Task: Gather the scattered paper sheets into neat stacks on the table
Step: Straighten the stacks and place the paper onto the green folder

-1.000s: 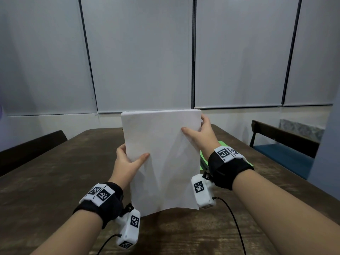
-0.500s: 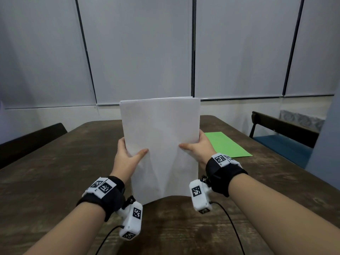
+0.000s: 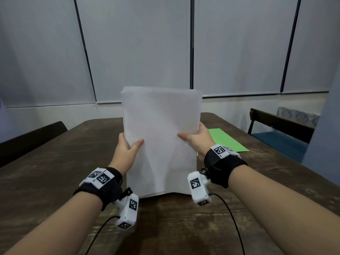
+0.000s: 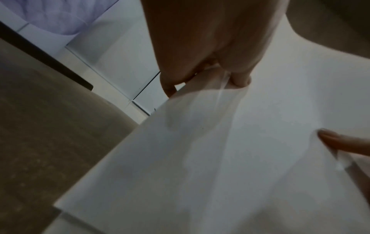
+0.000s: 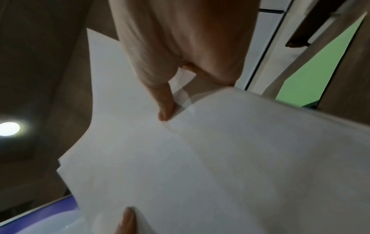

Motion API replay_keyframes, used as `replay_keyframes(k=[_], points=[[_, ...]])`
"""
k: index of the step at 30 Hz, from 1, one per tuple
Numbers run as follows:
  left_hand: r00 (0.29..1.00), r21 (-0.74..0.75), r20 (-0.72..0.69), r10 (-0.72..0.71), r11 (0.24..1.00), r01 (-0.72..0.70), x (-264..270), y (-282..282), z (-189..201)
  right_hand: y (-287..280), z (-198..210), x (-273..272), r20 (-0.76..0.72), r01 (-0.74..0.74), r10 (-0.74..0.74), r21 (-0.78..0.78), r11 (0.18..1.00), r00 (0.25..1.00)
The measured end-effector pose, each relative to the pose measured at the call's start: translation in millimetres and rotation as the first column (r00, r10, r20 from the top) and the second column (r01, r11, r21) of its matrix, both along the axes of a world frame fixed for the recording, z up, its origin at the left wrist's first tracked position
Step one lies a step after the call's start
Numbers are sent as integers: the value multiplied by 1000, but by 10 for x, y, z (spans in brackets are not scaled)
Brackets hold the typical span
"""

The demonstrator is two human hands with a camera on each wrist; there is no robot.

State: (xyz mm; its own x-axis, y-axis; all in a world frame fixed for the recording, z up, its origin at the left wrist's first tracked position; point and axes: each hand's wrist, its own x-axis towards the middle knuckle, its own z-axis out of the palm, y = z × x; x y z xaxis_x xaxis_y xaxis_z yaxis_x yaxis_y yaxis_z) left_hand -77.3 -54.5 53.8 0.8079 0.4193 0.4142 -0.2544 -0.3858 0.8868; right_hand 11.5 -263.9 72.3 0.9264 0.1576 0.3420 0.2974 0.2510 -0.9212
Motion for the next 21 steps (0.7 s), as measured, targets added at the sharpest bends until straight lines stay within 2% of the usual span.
replay_keyframes(k=[5,7,10,12,15,17,21], points=[[991,43,-41,-126,991,128,-170,19,129,-19,144,-25,15,3,-5,121,993,1000],[973,79,-162,-163,981,178,-222,121,65,-55,222,-62,20,-32,30,175,984,999],[935,182,-338,-108,967,177,-290,245,-102,-114,375,-85,15,-48,46,231,972,999],[939,177,-324,-115,968,180,-318,236,-148,-147,459,-76,1,-41,42,255,966,999],[969,107,-187,-163,977,185,-364,175,-76,-203,546,-70,-24,-73,84,290,954,996],[980,115,-135,-146,980,162,-376,201,-14,-236,577,-73,-34,-87,102,302,949,994],[971,145,-202,-129,976,160,-386,288,59,-273,605,-110,-74,-48,73,298,953,995]])
